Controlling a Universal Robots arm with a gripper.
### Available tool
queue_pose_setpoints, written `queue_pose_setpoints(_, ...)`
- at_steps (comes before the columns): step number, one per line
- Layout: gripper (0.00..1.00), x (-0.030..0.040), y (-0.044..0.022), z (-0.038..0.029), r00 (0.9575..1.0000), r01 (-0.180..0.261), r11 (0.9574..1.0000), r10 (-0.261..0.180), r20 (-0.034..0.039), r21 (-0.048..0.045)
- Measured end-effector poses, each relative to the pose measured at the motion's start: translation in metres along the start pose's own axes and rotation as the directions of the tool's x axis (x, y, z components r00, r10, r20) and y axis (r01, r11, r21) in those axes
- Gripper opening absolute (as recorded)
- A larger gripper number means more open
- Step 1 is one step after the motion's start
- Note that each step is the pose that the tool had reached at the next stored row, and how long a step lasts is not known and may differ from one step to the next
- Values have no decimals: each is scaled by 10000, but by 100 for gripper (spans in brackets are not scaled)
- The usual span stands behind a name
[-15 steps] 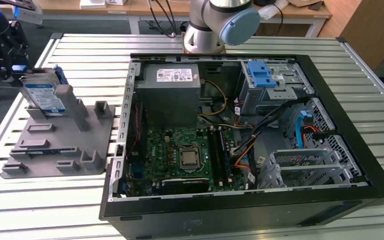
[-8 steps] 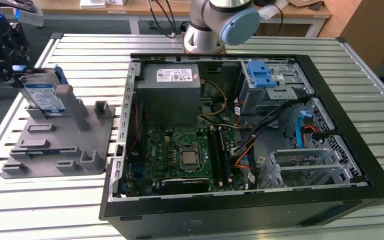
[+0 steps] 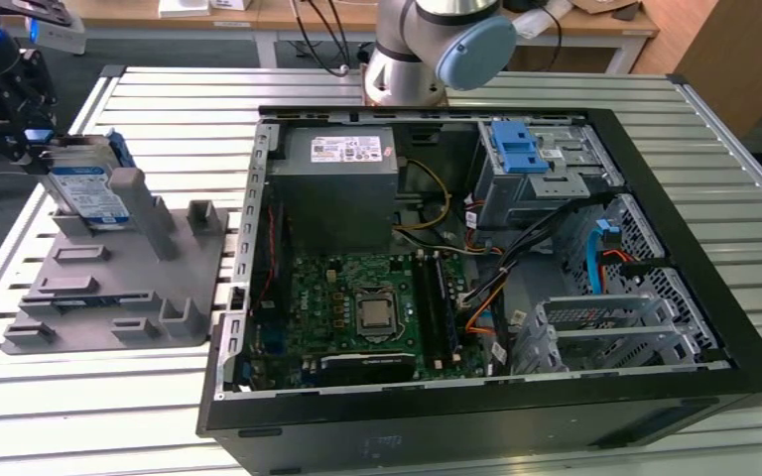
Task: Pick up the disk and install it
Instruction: 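Pick up the disk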
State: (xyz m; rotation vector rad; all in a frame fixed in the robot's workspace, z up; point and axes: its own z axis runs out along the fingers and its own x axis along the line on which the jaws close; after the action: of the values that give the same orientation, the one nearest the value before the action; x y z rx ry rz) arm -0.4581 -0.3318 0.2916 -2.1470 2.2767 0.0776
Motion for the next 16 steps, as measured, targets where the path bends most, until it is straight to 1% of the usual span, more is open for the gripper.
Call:
queue_pose_setpoints(14,51,3,0,1,10000,4,10000,-4,-3,0)
queue_pose_setpoints(16,51,16,4,6,10000,59,10000,-59,-5,0)
